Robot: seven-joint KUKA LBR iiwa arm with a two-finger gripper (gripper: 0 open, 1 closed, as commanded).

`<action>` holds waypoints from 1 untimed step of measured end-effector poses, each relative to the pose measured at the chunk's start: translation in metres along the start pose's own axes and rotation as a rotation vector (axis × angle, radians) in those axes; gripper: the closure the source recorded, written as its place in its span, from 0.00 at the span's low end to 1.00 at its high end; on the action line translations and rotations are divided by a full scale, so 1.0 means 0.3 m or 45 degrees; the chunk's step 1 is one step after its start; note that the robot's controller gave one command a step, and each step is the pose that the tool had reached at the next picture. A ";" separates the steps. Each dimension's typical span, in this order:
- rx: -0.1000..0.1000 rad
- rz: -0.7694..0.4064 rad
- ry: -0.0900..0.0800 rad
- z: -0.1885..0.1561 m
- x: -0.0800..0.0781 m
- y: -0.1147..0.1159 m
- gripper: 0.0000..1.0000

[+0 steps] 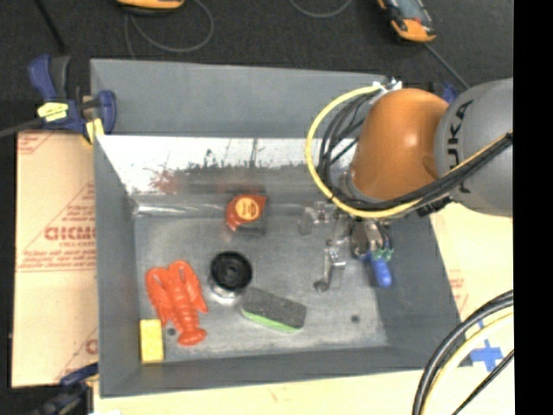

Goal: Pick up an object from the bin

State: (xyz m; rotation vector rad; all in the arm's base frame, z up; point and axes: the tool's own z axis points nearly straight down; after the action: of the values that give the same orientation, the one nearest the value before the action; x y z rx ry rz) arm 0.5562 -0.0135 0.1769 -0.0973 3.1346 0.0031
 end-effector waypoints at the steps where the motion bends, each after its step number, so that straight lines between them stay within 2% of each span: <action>1: 0.007 0.054 -0.012 0.106 -0.013 0.020 0.00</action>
Offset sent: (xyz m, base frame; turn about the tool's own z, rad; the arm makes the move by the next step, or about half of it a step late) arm -0.0171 0.0633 -0.0521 -0.1182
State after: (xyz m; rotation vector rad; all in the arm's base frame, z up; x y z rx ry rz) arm 0.5599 -0.0073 0.1451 -0.0310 3.1263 -0.0046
